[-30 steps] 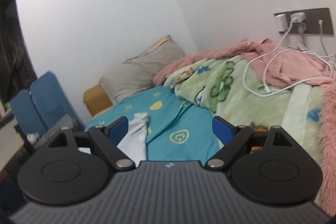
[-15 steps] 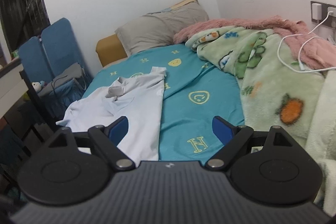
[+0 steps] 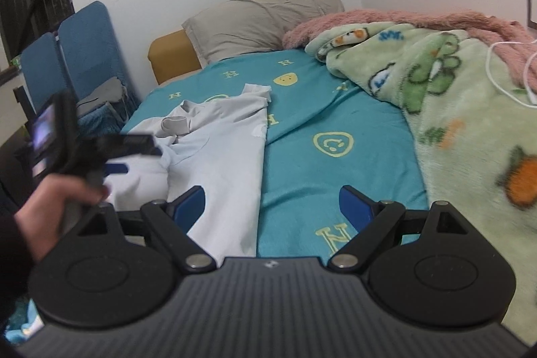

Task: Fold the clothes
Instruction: 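Release the folded side with the left gripper and withdraw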

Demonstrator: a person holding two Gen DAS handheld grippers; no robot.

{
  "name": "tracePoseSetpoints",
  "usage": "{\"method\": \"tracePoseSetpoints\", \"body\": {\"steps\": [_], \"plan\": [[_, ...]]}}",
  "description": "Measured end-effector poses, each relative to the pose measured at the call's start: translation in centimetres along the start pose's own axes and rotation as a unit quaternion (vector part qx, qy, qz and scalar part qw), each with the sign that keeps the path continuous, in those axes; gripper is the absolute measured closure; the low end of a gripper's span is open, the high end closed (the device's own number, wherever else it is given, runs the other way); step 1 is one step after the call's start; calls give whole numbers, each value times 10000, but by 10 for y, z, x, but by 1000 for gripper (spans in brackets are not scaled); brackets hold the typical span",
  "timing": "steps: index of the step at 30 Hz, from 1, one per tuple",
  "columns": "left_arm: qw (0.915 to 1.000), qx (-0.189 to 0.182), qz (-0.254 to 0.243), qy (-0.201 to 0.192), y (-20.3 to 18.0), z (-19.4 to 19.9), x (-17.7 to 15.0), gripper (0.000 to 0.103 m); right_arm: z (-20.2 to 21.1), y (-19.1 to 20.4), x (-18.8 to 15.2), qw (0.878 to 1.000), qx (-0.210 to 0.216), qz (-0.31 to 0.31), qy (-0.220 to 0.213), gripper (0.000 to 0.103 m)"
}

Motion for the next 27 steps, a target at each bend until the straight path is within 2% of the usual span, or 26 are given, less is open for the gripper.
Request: {"method": "tracePoseSetpoints", "body": {"steps": [2, 5, 7, 9, 10, 11, 12, 13, 15, 17, 19, 20, 21, 22, 23, 27], "plan": [[9998, 81, 161, -40, 3, -25, 10, 27, -11, 0, -2, 10000, 53, 13, 14, 15], [9998, 65, 151, -79, 5, -53, 22, 29, -27, -3, -6, 9999, 77, -39, 69, 15], [9999, 65, -56, -126, 0, -68, 29, 32, -36, -6, -8, 9998, 76, -115, 124, 15], [9987, 79, -469, -175, -9, -80, 34, 36, -43, -9, -10, 9996, 78, -197, 184, 15], [9977, 94, -648, -196, -13, -85, 36, 51, -46, -9, -11, 9995, 74, -218, 208, 15], [9974, 151, -680, -195, -12, -90, 39, 74, -49, -10, -13, 9994, 71, -240, 232, 15], [9971, 209, -711, -195, -12, -94, 42, 85, -51, -10, -14, 9993, 64, -258, 254, 15], [9967, 266, -742, -194, -11, -99, 45, 94, -53, -10, -15, 9993, 57, -270, 270, 15], [9965, 525, -562, -319, -3, -103, 55, 98, -56, -11, -16, 9992, 47, -266, 279, 15], [9936, 1062, -277, -264, 14, -107, 61, 96, -58, -11, -17, 9993, 34, -252, 277, 15], [9928, 1191, -123, -97, 23, -106, 59, 93, -60, -11, -18, 9993, 18, -226, 286, 15], [9921, 1252, -81, -29, 27, -104, 58, 86, -61, -11, -19, 9994, 19, -214, 283, 15], [9912, 1299, -237, -49, 25, -95, 57, 82, -61, -11, -19, 9994, 20, -202, 273, 15], [9901, 1344, -400, -69, 23, -85, 56, 63, -61, -11, -18, 9995, 20, -191, 253, 15], [9885, 1380, -603, -97, 18, -71, 54, 50, -61, -11, -17, 9996, 20, -179, 234, 15], [9836, 1326, -1211, -183, -10, 13, 40, 38, -57, -7, -14, 9998, 41, -101, 143, 15]]}}
Point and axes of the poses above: each gripper's, at about its wrist camera, not at the fingertips, and z roughly against the way its jaws point, y to its left, x to its top, the point moved 7 cm from there along -z, roughly the way its jaws point, and after that the axes turned 1 degree about -z, right-handed, at the moved point
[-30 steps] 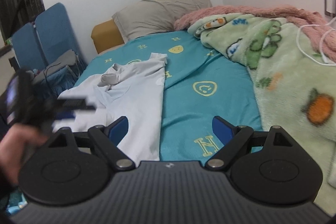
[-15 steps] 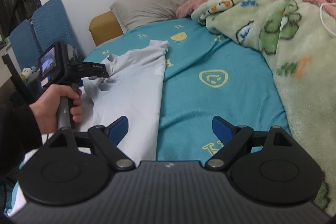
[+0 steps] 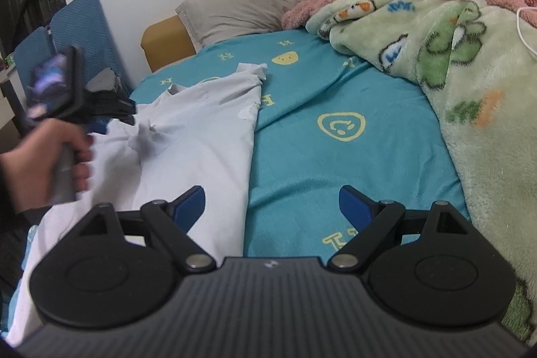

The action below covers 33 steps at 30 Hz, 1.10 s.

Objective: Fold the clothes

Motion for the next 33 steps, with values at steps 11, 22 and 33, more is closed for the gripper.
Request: {"method": "tracePoseSetpoints", "body": {"steps": [11, 22, 33], "plan": [[9915, -1193, -379, -353, -44, 354, -64, 5, 42, 9, 16, 9994, 10, 75, -331, 15], [9745, -2182, -344, -382, -56, 571, -128, 0, 92, 9, 22, 9991, 54, -174, -390, 15], [9800, -1989, 42, -68, -5, 568, -124, 0, 126, 12, 12, 9990, 190, -137, -373, 15]]}}
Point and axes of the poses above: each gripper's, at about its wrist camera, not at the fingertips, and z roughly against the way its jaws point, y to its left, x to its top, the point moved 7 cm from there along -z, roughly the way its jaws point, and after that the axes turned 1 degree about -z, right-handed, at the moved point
